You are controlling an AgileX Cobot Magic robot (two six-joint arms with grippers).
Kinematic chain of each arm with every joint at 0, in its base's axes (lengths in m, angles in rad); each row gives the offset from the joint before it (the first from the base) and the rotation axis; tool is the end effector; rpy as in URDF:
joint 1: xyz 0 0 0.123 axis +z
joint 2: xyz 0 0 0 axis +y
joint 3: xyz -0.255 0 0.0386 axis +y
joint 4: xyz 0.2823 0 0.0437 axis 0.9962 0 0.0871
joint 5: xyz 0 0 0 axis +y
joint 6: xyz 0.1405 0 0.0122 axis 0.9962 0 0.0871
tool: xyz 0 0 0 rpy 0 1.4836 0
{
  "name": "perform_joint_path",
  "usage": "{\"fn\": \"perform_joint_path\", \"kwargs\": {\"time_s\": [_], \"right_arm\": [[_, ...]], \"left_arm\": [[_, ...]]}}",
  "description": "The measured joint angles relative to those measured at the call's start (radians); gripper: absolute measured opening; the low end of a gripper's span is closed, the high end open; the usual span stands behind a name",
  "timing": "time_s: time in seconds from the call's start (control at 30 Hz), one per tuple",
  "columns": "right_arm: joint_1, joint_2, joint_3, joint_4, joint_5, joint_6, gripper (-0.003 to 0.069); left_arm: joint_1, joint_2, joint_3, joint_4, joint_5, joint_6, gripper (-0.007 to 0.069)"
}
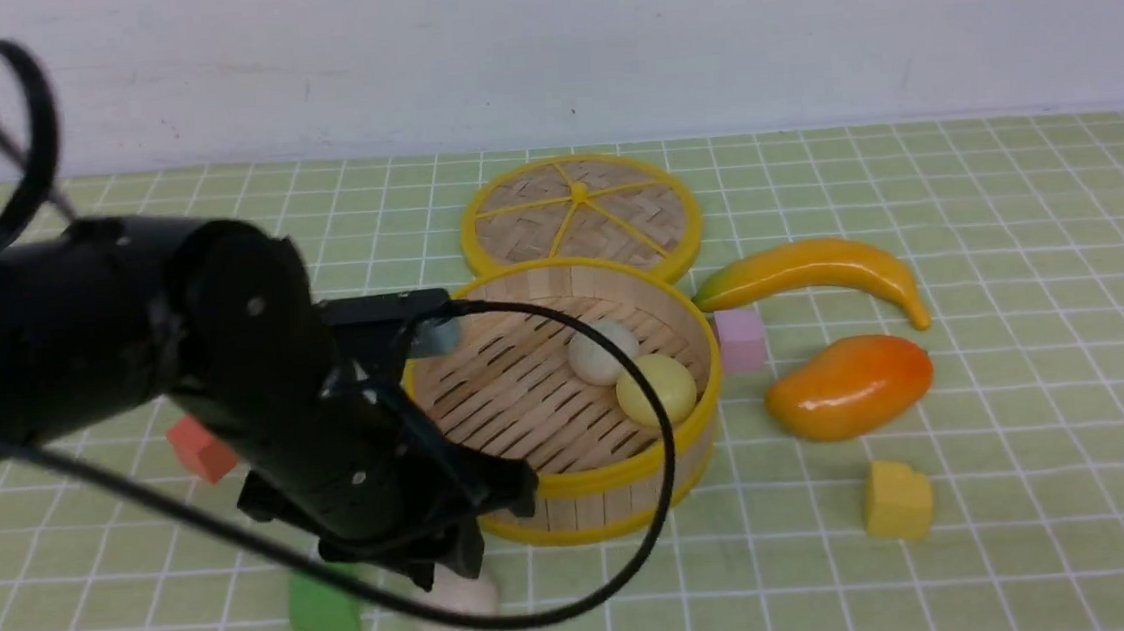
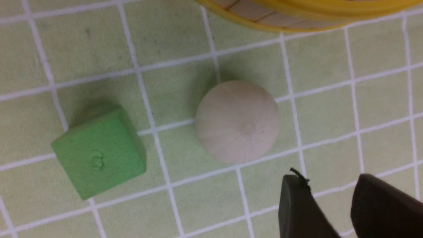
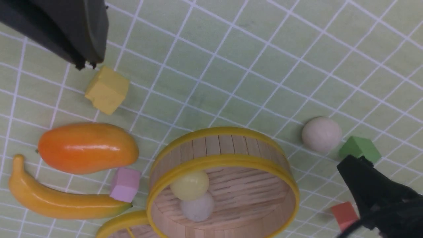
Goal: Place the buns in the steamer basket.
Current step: Use the left arm to grab a steamed stuffed bun
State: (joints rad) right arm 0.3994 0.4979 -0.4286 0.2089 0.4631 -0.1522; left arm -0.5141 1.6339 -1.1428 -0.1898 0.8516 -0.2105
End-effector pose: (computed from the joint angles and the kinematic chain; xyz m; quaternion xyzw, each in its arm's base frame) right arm 0.1849 0.0923 0.2433 -0.1771 0.8241 0.1539 0.5156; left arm 0.3111 -0.1987 0.1481 0.0988 0.9795 -0.1304 0.1177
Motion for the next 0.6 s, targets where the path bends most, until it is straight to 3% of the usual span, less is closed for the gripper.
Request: {"fn": "perform_joint_path", "kwargs": {"time_s": [0.17,0.6], "right_arm": [[0.000,0.000,0.000,0.000,0.000,0.000,-0.0021],[0.000,0.000,0.017,0.002,0.001,0.000,-0.0021]], "left_arm": [[0.000,0.096,-0.058,0.035,0.089,0.000,0.0237],[0.000,0.135,-0.064,0.076,0.039,0.000,0.0237]]}}
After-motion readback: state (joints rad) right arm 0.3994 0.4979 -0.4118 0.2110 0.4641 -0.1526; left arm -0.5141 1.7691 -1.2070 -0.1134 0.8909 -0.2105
